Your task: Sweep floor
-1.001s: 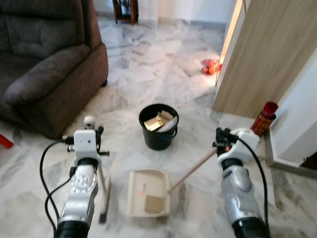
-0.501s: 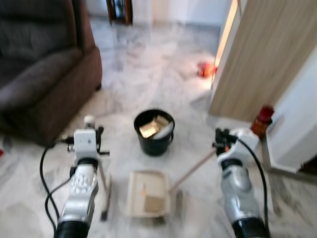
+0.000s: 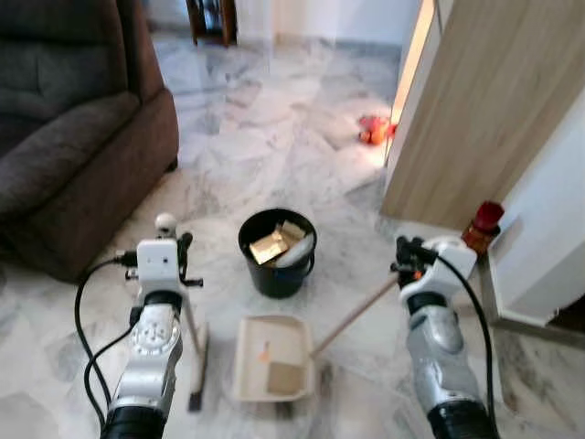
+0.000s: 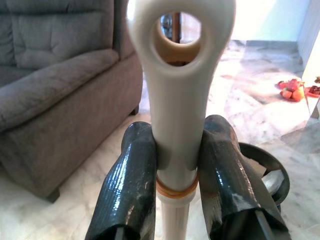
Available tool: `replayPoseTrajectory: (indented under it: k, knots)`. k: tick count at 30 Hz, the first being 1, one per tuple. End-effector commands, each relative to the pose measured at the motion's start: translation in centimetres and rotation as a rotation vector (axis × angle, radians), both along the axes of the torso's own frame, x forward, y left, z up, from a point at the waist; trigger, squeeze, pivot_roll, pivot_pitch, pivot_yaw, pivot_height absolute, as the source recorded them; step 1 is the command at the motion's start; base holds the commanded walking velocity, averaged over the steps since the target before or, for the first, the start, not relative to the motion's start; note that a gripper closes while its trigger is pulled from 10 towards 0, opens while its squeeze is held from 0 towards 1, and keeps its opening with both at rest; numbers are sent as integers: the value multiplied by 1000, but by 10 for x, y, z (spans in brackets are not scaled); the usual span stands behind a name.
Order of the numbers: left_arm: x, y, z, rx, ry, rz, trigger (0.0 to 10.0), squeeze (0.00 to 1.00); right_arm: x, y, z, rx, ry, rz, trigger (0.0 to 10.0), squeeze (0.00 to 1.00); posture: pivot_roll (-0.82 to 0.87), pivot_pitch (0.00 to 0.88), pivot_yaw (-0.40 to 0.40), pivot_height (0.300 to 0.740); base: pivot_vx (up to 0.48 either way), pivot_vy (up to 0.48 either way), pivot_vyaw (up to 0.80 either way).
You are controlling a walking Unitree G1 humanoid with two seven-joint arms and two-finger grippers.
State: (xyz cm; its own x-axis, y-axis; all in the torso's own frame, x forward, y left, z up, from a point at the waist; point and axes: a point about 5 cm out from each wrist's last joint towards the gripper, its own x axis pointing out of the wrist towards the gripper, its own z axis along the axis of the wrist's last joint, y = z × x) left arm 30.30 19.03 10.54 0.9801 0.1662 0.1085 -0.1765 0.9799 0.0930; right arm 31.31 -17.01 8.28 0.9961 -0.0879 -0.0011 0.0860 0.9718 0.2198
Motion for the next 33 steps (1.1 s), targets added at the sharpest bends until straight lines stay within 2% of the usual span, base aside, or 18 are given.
replayPoseTrajectory:
  k: [1,5,17,28,33]
  knots:
    - [2,2,9,23,-37,5,10000,0,4,5,13,29,-63,8,10000,0,-65,82,-14,740,304,0,0]
    - [2,1,8,22,-36,6,10000,0,4,4,13,29,-63,11,10000,0,-65,81,-16,740,305,0,0]
    - [2,1,7,20,-34,-2,10000,0,4,1,21,10,-94,12,10000,0,-64,74,-13,740,0,0,0]
    - [2,1,5,24,-28,-8,10000,0,-8,-13,48,-33,-187,2,10000,0,-72,66,-8,740,0,0,0]
    - [3,1,5,25,-27,-10,10000,0,-18,-10,55,-76,-205,63,10000,0,-74,67,-7,740,0,0,0]
